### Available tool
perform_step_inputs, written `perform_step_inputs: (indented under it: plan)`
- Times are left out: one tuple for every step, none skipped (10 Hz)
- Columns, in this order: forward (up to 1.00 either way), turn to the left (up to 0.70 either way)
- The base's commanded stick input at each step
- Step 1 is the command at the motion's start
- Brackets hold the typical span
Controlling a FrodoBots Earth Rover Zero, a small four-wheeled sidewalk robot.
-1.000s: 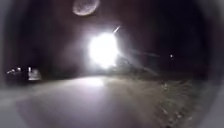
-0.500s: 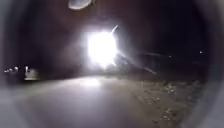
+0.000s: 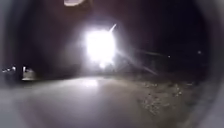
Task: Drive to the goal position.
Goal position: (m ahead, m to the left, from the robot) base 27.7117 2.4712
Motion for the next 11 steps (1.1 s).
perform_step_inputs:
  plan:
    - [1.0,0.0]
    - [1.0,0.0]
    - [1.0,0.0]
    - [1.0,0.0]
    - [1.0,0.0]
    - [1.0,0.0]
    - [1.0,0.0]
    - [1.0,0.0]
    - [1.0,0.0]
    - [1.0,0.0]
    - [1.0,0.0]
